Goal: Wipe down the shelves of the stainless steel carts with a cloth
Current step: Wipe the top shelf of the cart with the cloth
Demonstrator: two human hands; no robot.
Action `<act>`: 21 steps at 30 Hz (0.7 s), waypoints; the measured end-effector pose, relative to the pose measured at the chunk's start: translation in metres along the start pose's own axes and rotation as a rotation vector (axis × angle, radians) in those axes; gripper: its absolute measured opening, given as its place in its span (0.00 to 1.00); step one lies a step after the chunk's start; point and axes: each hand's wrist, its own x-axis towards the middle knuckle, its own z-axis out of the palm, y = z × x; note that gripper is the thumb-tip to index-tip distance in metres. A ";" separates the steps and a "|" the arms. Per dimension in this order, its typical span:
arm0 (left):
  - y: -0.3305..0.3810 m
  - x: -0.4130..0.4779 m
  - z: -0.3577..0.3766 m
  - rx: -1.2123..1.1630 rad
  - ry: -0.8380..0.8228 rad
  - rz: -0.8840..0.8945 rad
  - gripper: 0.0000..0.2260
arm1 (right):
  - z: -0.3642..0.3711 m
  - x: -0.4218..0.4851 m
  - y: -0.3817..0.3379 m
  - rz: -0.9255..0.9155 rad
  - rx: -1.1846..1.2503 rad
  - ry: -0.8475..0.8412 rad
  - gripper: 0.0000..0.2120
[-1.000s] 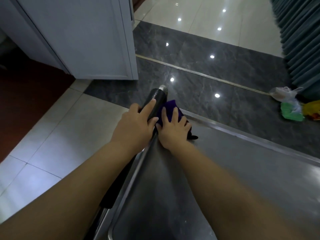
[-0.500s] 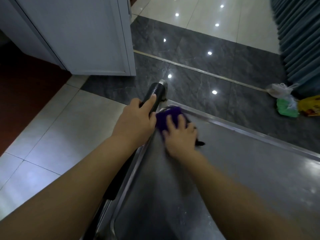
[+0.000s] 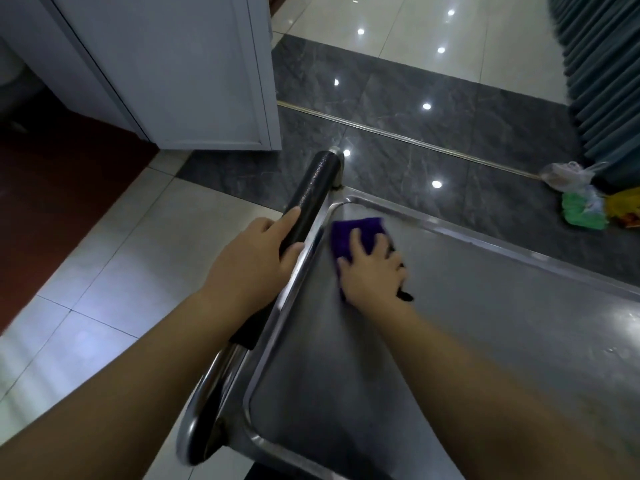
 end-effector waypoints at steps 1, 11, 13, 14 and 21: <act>-0.001 -0.011 0.000 0.000 -0.006 -0.004 0.25 | 0.010 -0.018 -0.010 -0.158 -0.026 0.002 0.30; 0.002 -0.033 0.010 -0.048 0.083 -0.011 0.22 | 0.010 -0.036 0.075 0.036 -0.029 0.082 0.28; 0.004 -0.034 0.010 -0.066 0.109 0.003 0.21 | 0.007 -0.035 0.063 0.247 0.036 0.075 0.29; 0.004 -0.035 0.010 -0.071 0.116 0.005 0.21 | 0.012 -0.042 0.048 0.240 0.010 0.072 0.29; 0.002 -0.037 0.007 -0.096 0.120 0.015 0.21 | 0.057 -0.129 -0.022 -0.637 -0.101 0.016 0.27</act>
